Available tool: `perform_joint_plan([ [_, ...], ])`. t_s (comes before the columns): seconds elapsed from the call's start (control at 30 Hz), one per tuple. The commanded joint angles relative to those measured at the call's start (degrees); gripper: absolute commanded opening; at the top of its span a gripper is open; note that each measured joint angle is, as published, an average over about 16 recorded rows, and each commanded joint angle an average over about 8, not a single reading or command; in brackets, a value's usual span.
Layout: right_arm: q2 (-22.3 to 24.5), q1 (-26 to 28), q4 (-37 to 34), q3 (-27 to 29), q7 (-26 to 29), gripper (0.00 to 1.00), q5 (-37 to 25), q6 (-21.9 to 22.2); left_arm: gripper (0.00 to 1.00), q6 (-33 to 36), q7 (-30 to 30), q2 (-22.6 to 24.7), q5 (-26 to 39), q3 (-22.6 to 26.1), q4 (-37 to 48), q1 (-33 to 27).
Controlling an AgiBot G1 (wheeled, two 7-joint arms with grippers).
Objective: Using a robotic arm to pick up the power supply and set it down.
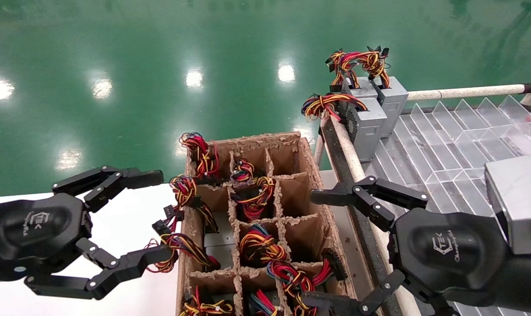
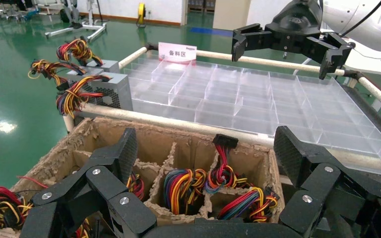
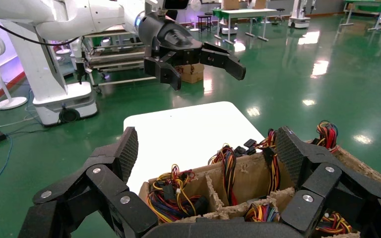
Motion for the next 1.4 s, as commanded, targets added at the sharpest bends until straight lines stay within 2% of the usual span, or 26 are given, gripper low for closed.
perform_joint_plan([
  [0.03, 0.0, 0.0, 0.0, 0.0, 0.0, 1.0, 0.0, 0.0, 1.0, 0.0, 0.0, 0.0, 0.0, 0.0, 0.0, 0.0],
  [0.3, 0.0, 0.0, 0.0, 0.0, 0.0, 1.0, 0.0, 0.0, 1.0, 0.0, 0.0, 0.0, 0.0, 0.0, 0.0, 0.0],
  [0.57, 0.0, 0.0, 0.0, 0.0, 0.0, 1.0, 0.0, 0.0, 0.02, 0.0, 0.0, 0.0, 0.0, 0.0, 0.0, 0.0],
  [0.87, -0.6, 0.5, -0.6, -0.7, -0.1, 1.0, -1.4, 0.5, 0.0, 0.0, 0.0, 0.0, 0.0, 0.0, 0.0, 0.0],
  [1.13, -2.8, 3.3, -2.8, -2.3, 0.6, 1.0, -4.9, 2.2, 0.0, 0.0, 0.0, 0.0, 0.0, 0.0, 0.0, 0.0],
  [1.4, -6.8, 7.2, -5.2, -4.3, 2.0, 1.0, -9.5, 6.4, 0.0, 0.0, 0.0, 0.0, 0.0, 0.0, 0.0, 0.0],
])
